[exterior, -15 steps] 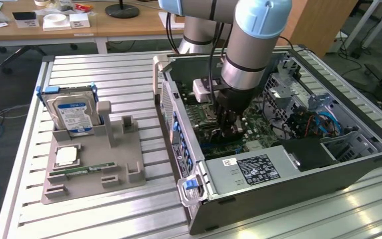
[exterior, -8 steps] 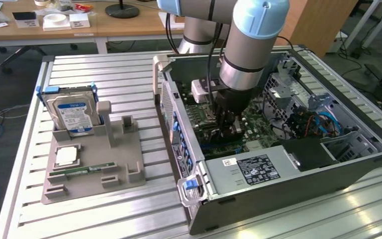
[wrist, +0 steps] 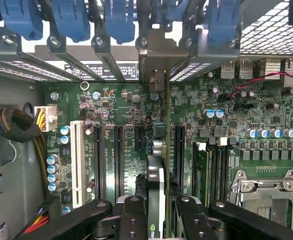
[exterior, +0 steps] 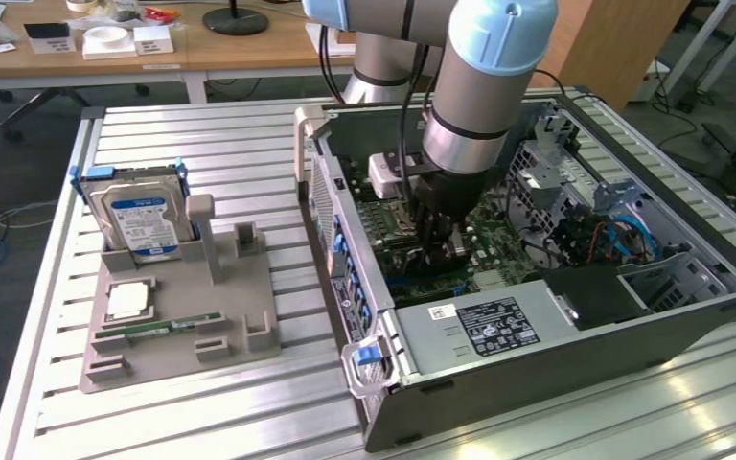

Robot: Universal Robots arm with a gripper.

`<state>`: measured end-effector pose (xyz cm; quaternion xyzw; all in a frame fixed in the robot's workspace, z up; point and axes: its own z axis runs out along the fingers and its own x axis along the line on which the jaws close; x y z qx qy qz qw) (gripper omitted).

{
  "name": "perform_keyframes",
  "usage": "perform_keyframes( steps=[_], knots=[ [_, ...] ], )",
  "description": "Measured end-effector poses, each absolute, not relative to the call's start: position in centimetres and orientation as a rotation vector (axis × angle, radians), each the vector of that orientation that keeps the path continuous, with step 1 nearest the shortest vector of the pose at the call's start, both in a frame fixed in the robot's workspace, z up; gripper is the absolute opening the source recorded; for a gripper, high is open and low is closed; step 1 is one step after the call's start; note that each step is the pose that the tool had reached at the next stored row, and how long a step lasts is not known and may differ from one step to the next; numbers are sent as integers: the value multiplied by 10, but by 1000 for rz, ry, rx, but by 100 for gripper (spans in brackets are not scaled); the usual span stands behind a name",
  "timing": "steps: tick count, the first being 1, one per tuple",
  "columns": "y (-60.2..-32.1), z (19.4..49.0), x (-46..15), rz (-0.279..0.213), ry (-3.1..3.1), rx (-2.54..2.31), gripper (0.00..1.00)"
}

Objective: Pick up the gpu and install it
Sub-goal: 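Insert the gpu into the slot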

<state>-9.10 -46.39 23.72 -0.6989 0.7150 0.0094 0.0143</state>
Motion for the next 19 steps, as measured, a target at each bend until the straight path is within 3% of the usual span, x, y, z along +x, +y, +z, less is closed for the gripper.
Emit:
perform_keyframes(
  steps=[4, 6, 8, 10, 14, 19],
  knots=[
    [-464, 237, -92, 31, 2226, -2174, 28],
    [-464, 237, -91, 29, 2226, -2175, 33],
    [-464, 237, -91, 29, 2226, -2176, 45],
    [-464, 237, -91, 29, 2226, -2176, 45],
    [-464, 237, -91, 29, 2226, -2176, 64],
    [-464, 240, -91, 29, 2226, -2176, 64]
  ],
)
